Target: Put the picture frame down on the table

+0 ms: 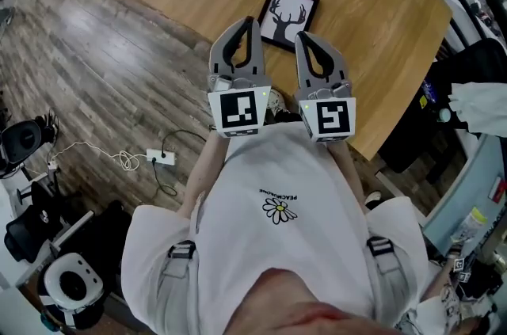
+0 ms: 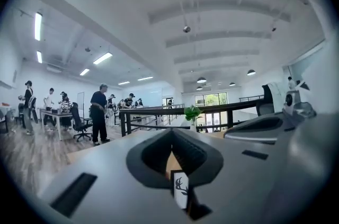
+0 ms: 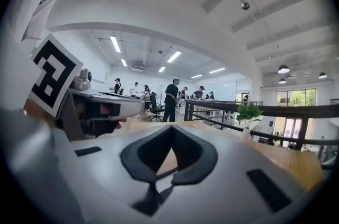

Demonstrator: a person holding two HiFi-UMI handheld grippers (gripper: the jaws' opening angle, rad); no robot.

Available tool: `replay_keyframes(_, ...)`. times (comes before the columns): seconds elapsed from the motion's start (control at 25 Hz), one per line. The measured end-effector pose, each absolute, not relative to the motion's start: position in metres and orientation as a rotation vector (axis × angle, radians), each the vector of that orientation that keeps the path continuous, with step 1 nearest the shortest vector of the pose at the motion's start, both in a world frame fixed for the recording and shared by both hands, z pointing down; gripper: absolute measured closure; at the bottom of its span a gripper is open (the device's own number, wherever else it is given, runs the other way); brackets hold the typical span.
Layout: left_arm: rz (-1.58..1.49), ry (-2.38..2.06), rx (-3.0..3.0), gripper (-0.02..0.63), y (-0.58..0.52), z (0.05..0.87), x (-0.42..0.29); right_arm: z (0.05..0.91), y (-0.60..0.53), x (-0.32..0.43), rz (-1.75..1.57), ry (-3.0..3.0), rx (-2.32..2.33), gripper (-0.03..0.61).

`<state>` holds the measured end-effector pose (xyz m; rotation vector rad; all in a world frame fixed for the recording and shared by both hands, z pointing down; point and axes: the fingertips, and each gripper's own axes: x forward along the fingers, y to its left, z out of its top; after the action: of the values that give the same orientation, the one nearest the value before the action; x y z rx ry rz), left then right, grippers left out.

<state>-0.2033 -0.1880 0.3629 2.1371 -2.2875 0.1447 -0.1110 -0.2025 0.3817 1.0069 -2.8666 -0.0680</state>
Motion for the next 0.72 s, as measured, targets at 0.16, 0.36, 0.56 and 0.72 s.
replay_keyframes(0.16,0.162,-2.269,2.088,0.597,-0.183,0.383,-0.203,0.383,-0.200,-0.113,-0.112,-2.854,0.975,0.572)
replay_keyframes(0.36,0.157,-2.261,2.072,0.597,-0.181,0.385,-0.200,0.382,-0.197,-0.113,-0.126,-2.839,0.975,0.572)
replay_keyframes(0.56,0.165,-2.262,2.061,0.598,-0.181,0.385,-0.200,0.384,-0.197,-0.110,-0.130,-2.839,0.978,0.572)
replay_keyframes(0.72,0.162,-2.265,2.043,0.598,-0.181,0.386,-0.202,0.380,-0.197,-0.109,-0.144,-2.841,0.972,0.572)
